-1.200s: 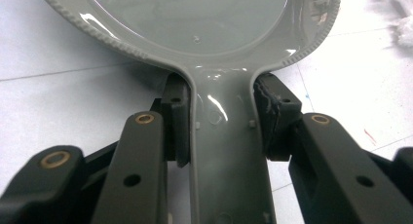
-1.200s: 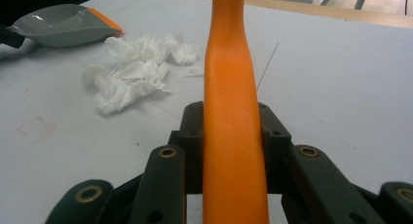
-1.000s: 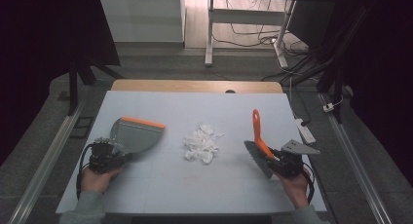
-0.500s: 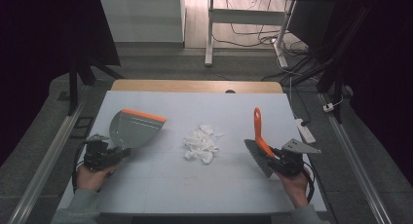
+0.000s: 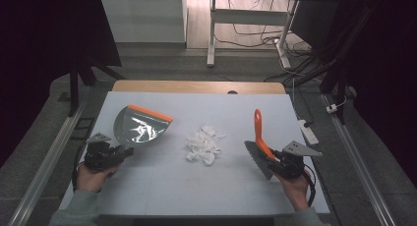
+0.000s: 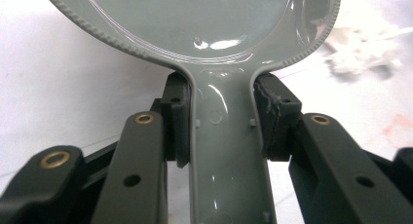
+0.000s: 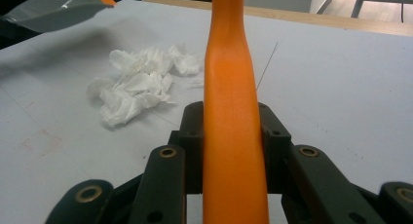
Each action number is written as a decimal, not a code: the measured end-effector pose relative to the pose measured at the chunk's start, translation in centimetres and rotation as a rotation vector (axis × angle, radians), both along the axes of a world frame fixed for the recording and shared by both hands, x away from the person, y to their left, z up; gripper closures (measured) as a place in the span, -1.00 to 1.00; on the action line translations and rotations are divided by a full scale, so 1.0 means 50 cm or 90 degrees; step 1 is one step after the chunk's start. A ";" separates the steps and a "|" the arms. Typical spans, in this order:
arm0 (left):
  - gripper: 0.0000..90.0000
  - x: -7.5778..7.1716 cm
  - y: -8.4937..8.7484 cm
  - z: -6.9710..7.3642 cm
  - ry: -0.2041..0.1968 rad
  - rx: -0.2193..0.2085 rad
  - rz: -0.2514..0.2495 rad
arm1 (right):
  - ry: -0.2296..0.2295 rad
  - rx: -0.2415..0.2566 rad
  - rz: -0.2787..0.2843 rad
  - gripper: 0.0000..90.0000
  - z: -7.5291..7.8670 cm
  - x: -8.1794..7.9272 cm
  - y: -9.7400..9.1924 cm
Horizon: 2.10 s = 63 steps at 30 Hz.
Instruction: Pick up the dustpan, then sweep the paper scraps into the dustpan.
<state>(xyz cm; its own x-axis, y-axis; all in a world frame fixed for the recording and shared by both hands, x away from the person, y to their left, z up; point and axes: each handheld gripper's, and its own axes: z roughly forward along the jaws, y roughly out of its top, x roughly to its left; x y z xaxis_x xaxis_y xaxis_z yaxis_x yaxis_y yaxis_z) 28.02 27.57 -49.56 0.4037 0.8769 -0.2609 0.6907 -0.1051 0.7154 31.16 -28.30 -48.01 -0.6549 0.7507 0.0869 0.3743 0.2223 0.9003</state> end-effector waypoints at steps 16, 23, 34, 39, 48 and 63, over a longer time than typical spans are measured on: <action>0.36 -0.020 -0.028 0.039 -0.039 -0.005 -0.112 | -0.010 0.011 0.000 0.55 0.005 -0.001 0.000; 0.36 -0.027 -0.034 0.048 -0.043 -0.001 -0.141 | -0.014 0.012 0.008 0.56 0.009 -0.001 0.004; 0.36 -0.036 -0.046 0.054 -0.013 0.018 -0.214 | -0.018 0.013 0.007 0.56 0.012 -0.001 0.003; 0.36 -0.039 -0.052 0.055 -0.006 0.022 -0.245 | -0.020 0.012 0.006 0.56 0.012 -0.001 0.004; 0.37 -0.040 -0.066 0.050 0.010 0.039 -0.271 | -0.026 0.010 0.005 0.56 0.017 0.009 0.010; 0.36 -0.047 -0.075 0.052 0.018 0.041 -0.300 | -0.022 0.020 0.004 0.56 0.022 0.048 0.055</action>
